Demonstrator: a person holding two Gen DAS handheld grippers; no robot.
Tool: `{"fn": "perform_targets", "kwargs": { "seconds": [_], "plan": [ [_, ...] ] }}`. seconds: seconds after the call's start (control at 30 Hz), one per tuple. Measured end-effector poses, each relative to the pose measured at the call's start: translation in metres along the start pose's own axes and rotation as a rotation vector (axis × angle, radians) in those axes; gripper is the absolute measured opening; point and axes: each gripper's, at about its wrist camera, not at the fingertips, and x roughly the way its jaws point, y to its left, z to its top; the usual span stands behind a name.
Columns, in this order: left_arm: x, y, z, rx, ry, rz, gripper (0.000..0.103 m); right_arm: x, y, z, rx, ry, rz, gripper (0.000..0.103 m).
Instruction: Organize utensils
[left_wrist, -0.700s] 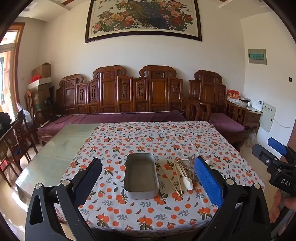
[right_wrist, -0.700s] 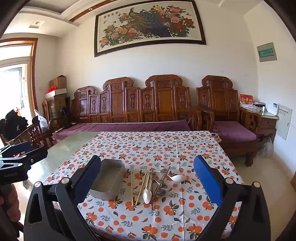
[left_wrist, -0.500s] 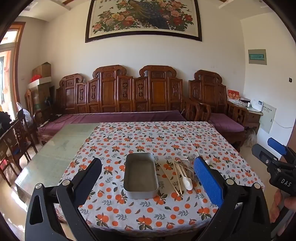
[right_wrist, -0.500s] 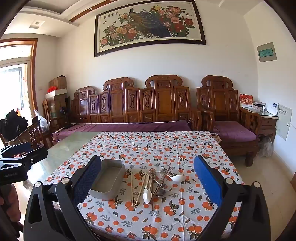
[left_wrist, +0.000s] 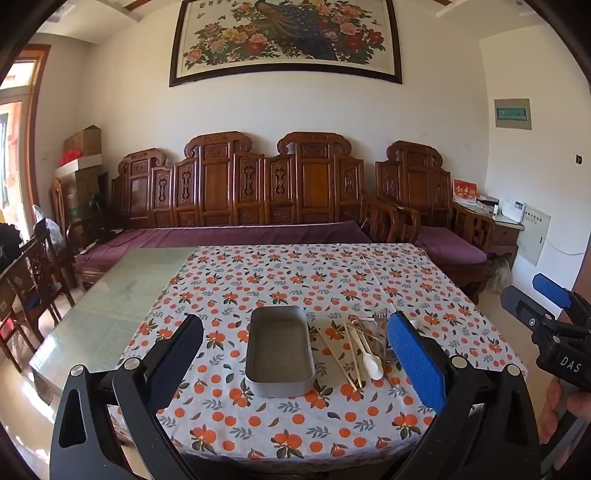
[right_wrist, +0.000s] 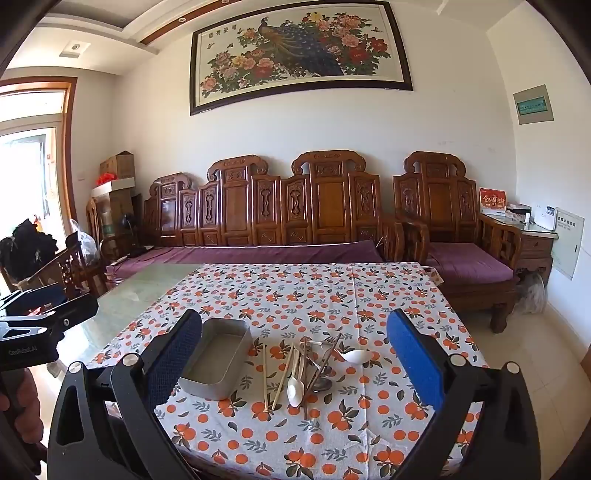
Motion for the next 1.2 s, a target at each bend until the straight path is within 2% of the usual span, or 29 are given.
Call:
{"fn": "perform_targets", "kwargs": {
  "seconds": [1.2],
  "plan": [
    [-0.005, 0.002, 0.009, 0.0, -0.009, -0.002, 0.097, -0.003, -0.002, 0.003, 0.005, -0.004, 0.005, 0.101]
  ]
}}
